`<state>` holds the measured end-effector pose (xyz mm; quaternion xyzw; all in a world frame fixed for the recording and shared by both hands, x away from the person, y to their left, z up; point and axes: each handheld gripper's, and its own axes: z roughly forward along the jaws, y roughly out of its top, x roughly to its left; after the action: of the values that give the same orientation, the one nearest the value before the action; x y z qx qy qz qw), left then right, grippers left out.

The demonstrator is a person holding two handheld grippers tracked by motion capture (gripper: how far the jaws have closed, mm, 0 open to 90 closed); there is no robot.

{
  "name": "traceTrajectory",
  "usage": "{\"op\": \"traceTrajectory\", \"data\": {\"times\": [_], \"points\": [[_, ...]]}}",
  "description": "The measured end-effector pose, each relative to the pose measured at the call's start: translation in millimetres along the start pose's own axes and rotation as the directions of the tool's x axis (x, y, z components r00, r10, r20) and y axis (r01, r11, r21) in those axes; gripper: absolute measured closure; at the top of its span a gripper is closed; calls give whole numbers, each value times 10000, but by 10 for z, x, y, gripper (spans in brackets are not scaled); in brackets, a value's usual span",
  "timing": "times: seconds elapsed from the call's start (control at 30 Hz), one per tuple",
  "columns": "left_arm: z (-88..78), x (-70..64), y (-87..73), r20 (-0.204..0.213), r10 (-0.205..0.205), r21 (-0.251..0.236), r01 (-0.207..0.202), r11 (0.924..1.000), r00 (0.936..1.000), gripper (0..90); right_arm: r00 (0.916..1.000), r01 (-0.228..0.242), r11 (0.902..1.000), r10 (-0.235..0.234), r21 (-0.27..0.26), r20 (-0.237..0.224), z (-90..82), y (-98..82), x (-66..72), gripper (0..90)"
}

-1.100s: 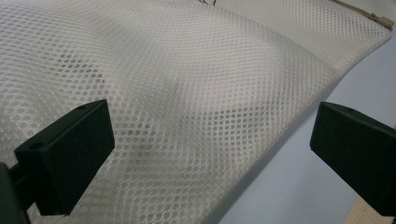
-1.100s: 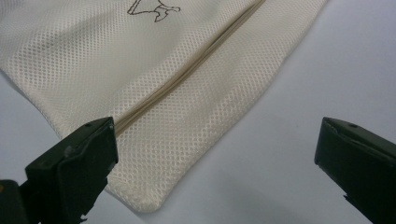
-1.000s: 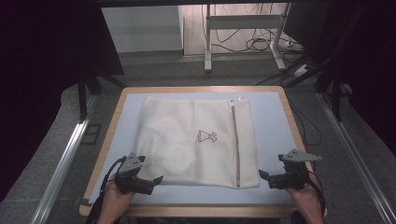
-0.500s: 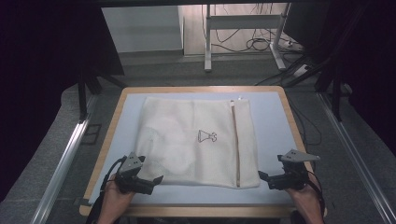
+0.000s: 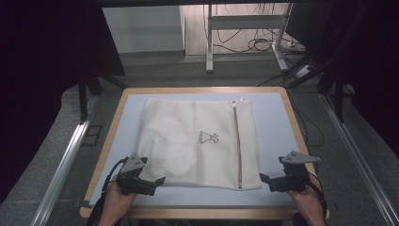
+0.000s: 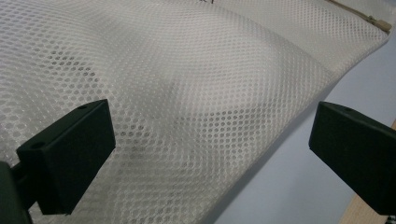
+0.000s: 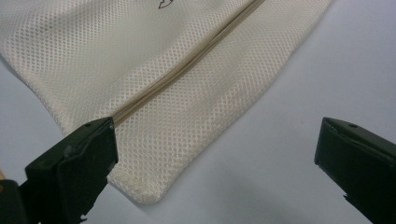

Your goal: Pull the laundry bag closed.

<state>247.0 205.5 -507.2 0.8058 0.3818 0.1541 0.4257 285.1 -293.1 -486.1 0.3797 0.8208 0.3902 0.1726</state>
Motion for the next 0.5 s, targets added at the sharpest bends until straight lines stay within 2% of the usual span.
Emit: {"op": "traceTrajectory", "data": {"times": [0.17, 0.33, 0.43, 0.5], "points": [[18, -5, 25, 150, -46, -38, 47, 10000, 9999, 9, 10000, -11, 10000, 11, 13, 60, 3, -1, 0, 0], [67, -46, 70, 418, -36, 147, 30, 9999, 9991, 12, 10000, 61, 10000, -61, -20, 70, 9, -2, 3, 0], [82, -67, 92, 560, -1, 118, -6, 9999, 9984, 11, 10000, 64, 10000, -64, -67, 5, 10, -1, 1, 0], [89, -82, 111, 794, -2, 88, -5, 10000, 9968, 12, 9999, 78, 10000, -78, 20, -111, 23, -5, -1, 0]]}}
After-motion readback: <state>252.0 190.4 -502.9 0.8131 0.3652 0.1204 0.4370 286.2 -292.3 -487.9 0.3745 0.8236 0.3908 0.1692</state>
